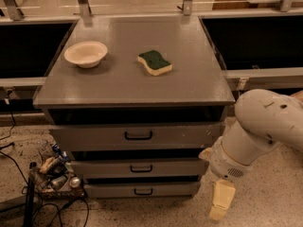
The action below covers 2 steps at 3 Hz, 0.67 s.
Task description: Open bottom drawer
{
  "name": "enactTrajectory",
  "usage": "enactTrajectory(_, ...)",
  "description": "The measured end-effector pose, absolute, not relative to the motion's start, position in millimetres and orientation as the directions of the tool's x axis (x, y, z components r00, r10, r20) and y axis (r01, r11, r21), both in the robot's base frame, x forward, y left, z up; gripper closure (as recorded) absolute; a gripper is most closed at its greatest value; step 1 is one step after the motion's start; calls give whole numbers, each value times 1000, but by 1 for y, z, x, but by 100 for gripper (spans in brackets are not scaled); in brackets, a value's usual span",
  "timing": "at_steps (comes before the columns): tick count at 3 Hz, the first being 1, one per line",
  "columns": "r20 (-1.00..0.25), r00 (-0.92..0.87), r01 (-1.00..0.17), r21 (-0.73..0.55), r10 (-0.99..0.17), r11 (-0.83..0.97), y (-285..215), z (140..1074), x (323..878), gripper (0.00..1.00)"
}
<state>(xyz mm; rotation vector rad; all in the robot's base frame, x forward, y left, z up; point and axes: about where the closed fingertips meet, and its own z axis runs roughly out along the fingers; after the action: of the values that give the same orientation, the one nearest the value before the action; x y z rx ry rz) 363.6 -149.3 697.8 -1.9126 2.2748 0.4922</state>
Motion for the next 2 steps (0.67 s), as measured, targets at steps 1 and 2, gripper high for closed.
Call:
enactTrajectory(1,-304,-189,-976,164,-934,144,-149,698,364,0)
enactTrajectory(2,-286,-220,-973,129,-933,190,-143,684,365,0)
